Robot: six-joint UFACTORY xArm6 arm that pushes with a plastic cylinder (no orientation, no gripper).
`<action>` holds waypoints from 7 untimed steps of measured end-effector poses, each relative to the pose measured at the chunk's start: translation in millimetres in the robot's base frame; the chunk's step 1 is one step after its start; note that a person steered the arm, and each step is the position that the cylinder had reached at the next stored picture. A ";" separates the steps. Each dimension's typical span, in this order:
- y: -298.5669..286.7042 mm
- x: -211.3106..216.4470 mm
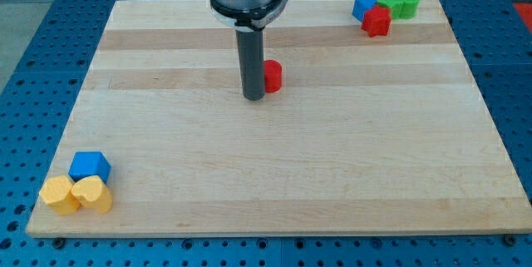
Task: Slide blue cube slightly right
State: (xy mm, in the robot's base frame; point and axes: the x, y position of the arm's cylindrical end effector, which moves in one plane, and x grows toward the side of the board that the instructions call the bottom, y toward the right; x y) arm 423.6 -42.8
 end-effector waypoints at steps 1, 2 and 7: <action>-53.3 7.2; -120.2 7.2; -261.5 80.7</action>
State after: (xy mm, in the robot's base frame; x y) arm 504.3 -304.4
